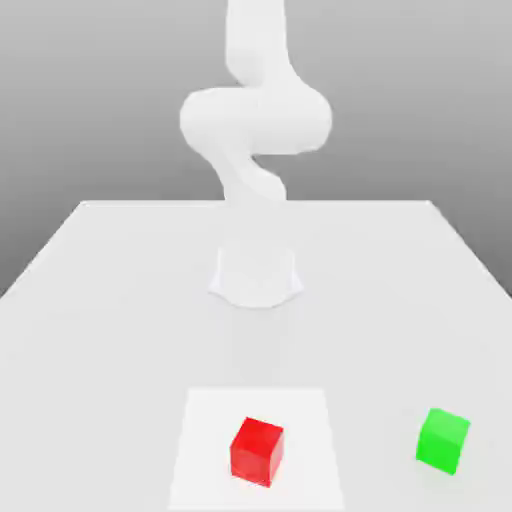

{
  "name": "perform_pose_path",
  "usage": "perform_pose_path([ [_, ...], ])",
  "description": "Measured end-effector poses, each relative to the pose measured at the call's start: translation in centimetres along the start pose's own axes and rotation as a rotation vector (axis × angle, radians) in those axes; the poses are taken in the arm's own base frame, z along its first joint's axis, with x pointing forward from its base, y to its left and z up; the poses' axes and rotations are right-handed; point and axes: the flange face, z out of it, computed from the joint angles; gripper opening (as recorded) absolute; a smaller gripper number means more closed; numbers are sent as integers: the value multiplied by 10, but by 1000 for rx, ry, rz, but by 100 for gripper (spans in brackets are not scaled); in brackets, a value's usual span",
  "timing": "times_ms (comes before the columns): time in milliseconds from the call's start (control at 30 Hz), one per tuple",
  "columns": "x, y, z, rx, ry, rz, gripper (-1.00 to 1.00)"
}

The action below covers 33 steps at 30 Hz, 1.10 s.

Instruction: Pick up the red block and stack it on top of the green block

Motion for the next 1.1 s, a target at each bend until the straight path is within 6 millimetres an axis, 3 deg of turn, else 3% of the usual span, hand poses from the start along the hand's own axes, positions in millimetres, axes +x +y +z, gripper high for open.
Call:
perform_pose_path([
  [133,-13,10,90,-121,-60,49,0],
  [267,-34,32,170,-232,-124,97,0],
  [433,-71,75,259,-362,-210,162,0],
  [567,-109,116,317,-458,-287,218,0],
  [767,-176,180,381,-581,-404,302,0],
  [933,-206,210,425,-593,-415,311,0],
  [967,-210,214,430,-593,-415,310,-100],
  [1100,-210,213,430,-592,-414,310,-100],
])
